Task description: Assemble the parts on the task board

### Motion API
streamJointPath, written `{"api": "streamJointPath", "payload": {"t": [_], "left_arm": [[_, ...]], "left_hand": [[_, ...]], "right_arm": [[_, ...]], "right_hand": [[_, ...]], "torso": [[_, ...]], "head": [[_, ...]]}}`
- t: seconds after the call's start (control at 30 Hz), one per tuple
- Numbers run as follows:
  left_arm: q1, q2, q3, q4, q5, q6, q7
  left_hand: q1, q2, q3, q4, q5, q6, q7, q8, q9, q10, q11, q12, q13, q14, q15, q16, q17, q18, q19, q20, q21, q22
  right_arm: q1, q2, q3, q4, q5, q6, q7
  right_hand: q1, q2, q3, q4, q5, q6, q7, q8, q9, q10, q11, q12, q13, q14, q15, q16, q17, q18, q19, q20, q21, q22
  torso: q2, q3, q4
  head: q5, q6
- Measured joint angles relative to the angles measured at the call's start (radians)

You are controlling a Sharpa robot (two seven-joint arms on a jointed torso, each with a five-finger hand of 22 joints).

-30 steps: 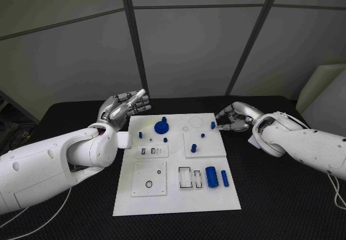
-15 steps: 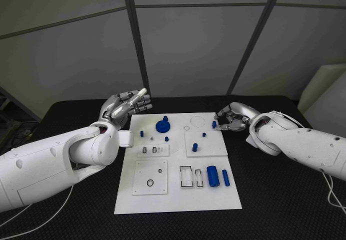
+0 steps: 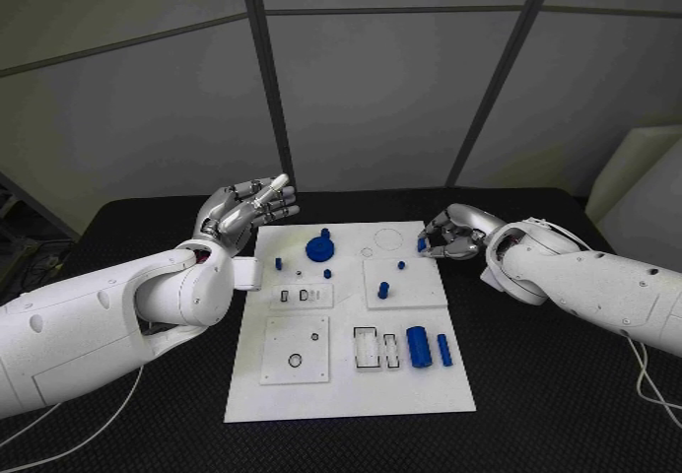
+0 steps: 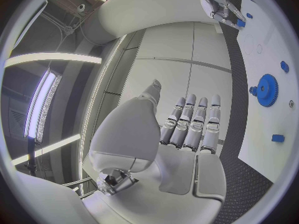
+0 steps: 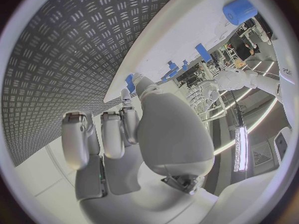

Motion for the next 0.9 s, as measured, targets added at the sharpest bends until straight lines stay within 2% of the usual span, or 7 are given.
{"api": "streamJointPath", "payload": {"t": [0.67, 0.83, 0.9], "left_arm": [[0.0, -0.001, 0.0, -0.001, 0.0, 0.001, -0.002], [0.0, -0.001, 0.0, -0.001, 0.0, 0.001, -0.002], [0.0, -0.001, 0.0, -0.001, 0.0, 0.001, -0.003]], "left_hand": [[0.0, 0.0, -0.004, -0.004, 0.0, 0.0, 0.0, 0.0, -0.001, 0.0, 0.0, 0.0, 0.0, -0.007, 0.0, 0.0, 0.0, 0.0, 0.0, 0.0, 0.0, 0.0], [0.0, 0.0, -0.004, -0.004, 0.0, 0.0, 0.0, 0.0, -0.001, 0.0, 0.0, 0.0, 0.0, -0.007, 0.0, 0.0, 0.0, 0.0, 0.0, 0.0, 0.0, -0.001], [0.0, 0.0, -0.004, -0.004, 0.0, 0.0, 0.0, 0.0, -0.001, 0.0, 0.0, 0.0, 0.0, -0.007, 0.0, 0.0, 0.0, 0.0, 0.0, 0.0, 0.0, -0.001]], "right_arm": [[0.0, 0.017, 0.0, -0.007, -0.008, 0.011, -0.013], [0.0, 0.016, 0.0, -0.007, -0.009, 0.008, -0.014], [0.0, 0.015, 0.0, -0.006, -0.009, 0.005, -0.014]], "right_hand": [[-0.005, 0.005, 0.001, 0.001, 0.0, 0.01, -0.003, 0.0, 0.0, 0.0, 0.0, 0.004, 0.0, 0.0, 0.0, 0.004, 0.001, 0.0, 0.0, 0.0, 0.008, 0.0], [-0.001, 0.034, 0.015, -0.002, 0.0, 0.058, -0.011, 0.02, 0.008, 0.005, -0.005, 0.008, 0.0, -0.001, -0.001, 0.008, 0.001, 0.0, 0.0, 0.0, 0.009, 0.0], [0.005, 0.043, 0.022, -0.009, 0.0, 0.083, -0.017, 0.027, 0.013, 0.007, -0.007, 0.008, 0.0, 0.001, -0.008, 0.008, 0.001, 0.0, -0.003, -0.004, 0.012, 0.0]], "torso": [[0.0, 0.001, 0.0], [0.0, 0.0011, 0.0], [0.0, 0.0011, 0.0]], "head": [[0.0, -0.002], [0.0, -0.002], [0.0, -0.002]]}}
